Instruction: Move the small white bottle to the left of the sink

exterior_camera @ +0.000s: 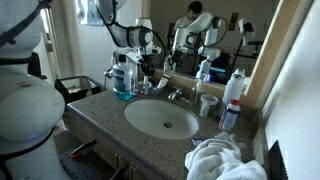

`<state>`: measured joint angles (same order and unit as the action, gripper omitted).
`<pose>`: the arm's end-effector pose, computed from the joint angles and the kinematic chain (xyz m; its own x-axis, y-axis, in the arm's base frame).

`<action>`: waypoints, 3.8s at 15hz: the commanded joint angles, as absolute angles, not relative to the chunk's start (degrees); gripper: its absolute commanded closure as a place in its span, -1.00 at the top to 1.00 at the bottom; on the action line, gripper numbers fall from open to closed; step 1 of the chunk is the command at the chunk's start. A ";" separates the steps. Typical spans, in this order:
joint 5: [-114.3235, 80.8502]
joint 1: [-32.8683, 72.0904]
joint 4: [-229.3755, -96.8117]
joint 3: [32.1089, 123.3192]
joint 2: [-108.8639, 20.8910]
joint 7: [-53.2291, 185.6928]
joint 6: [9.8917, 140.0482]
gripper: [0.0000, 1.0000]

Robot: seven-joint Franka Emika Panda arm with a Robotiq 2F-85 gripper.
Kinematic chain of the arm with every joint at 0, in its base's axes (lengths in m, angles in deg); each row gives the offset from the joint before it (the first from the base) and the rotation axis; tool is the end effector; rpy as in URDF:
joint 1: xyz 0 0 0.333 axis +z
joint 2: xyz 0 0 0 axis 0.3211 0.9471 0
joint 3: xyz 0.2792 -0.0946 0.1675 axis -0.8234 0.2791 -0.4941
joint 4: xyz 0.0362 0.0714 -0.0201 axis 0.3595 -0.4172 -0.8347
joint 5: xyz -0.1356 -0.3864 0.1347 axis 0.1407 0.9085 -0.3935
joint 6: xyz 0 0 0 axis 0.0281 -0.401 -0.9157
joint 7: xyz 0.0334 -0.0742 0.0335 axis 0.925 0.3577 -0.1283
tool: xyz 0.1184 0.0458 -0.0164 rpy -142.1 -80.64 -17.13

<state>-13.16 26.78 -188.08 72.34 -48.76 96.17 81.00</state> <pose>0.6330 0.1037 0.3377 0.9144 -0.3469 0.2088 -0.3458 -0.9373 -0.0429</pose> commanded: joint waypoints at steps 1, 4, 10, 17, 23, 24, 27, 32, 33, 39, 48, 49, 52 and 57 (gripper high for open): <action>-13.15 26.77 -188.05 73.20 -49.97 97.27 79.11 -0.74; -13.22 26.62 -188.20 73.73 -49.95 97.28 79.09 -0.74; -13.45 26.46 -188.66 74.10 -49.41 97.17 79.34 -0.74; -14.44 26.57 -188.77 73.91 -48.47 96.89 79.90 -0.74; -14.06 27.36 -188.04 73.60 -47.72 97.25 79.56 -0.74; -13.98 27.54 -187.93 73.45 -47.63 97.33 79.56 -0.74; -13.78 28.12 -187.43 73.08 -47.32 97.45 79.41 -0.74; -13.34 29.22 -186.87 72.78 -46.70 97.67 79.30 -0.74; -13.27 29.41 -186.82 72.80 -46.57 97.74 79.29 -0.74; -12.86 29.97 -186.63 72.98 -46.40 98.09 79.06 0.28; -12.94 29.99 -185.92 73.00 -46.82 98.74 78.45 1.00; -12.89 29.98 -185.59 73.06 -46.85 98.88 78.22 1.00; -12.97 29.87 -184.67 73.23 -47.04 99.34 77.77 1.00; -12.79 29.76 -182.69 73.50 -47.92 100.29 76.86 1.00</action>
